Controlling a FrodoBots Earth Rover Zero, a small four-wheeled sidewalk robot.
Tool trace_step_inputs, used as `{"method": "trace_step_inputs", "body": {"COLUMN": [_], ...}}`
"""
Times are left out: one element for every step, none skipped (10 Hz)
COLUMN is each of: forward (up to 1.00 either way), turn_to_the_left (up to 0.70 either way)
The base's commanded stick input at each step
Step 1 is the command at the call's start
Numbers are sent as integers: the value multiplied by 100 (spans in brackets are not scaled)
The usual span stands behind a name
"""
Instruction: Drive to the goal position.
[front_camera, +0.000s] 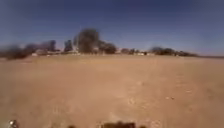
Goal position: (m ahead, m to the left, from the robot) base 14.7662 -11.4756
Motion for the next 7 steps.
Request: {"method": "trace_step_inputs", "body": {"forward": [100, 100, 100, 100, 100, 100, 100], "turn_to_the_left": [-27, -27, -27, -27, -27, -27, -27]}}
